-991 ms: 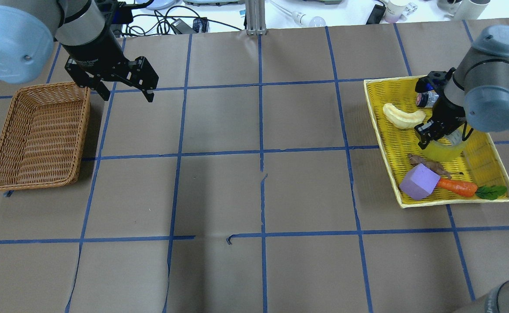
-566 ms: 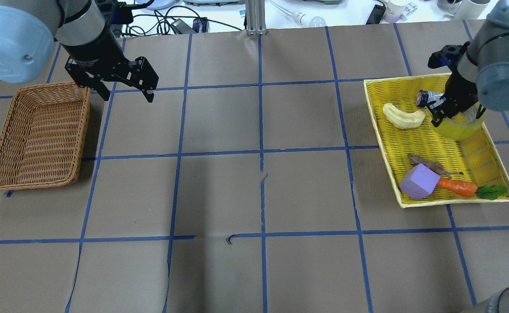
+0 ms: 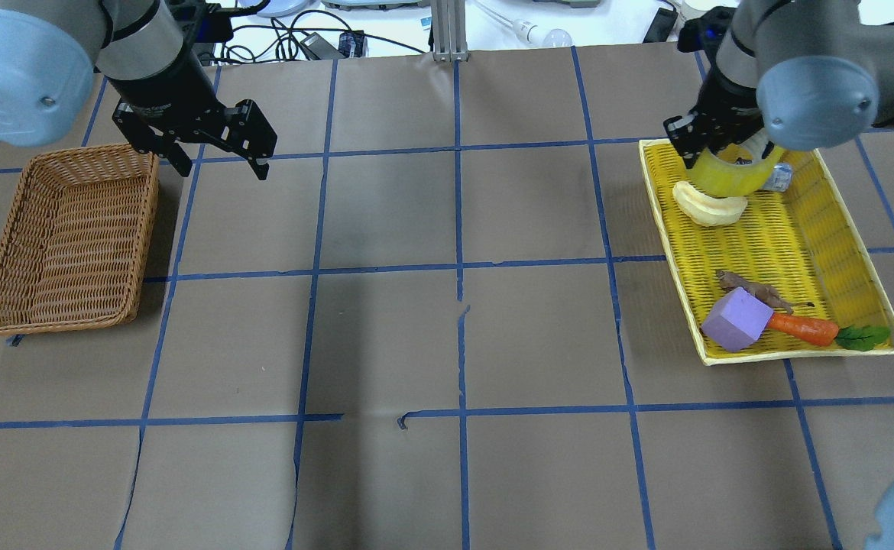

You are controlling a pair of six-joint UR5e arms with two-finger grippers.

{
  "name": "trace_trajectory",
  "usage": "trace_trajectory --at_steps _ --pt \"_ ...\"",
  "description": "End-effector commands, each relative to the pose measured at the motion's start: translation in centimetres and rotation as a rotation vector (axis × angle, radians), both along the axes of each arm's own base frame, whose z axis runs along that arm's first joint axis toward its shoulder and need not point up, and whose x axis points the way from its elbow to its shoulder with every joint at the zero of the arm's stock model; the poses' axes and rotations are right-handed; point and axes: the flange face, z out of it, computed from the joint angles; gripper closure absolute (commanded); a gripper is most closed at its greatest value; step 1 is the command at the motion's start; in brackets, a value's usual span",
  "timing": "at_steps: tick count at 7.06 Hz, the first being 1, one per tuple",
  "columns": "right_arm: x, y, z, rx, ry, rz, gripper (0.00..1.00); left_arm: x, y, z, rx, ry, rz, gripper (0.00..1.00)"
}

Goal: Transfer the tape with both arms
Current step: 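Carry the tape roll with the right gripper toward the table center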

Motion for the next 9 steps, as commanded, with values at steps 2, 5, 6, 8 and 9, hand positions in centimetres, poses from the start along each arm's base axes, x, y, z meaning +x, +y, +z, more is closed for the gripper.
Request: trace_trajectory --at_steps 2,5,6,8,9 --pt "17.6 5.0 -1.4 0.001 -0.029 -0.016 1.0 0.0 -0.1 0.1 -0.008 -0.003 0.0 0.0" --pt "26.6 5.1 -7.5 -0.071 -0.125 -0.048 1.0 0.3 -0.2 -0.2 -0.001 0.0 0.005 0.0" --pt "27.8 4.9 -10.1 -0.052 -0.139 -0.03 1.0 0.4 -0.2 -0.3 0.0 0.002 0.006 0.0" --pt "30.5 5.3 -14.5 -0.029 -0.146 0.015 1.0 0.5 -0.4 -0.4 0.003 -0.001 0.007 0.0" --pt "30.7 5.3 -15.5 -0.027 -0.147 0.018 1.0 0.6 -0.4 -0.5 0.005 -0.001 0.003 0.0"
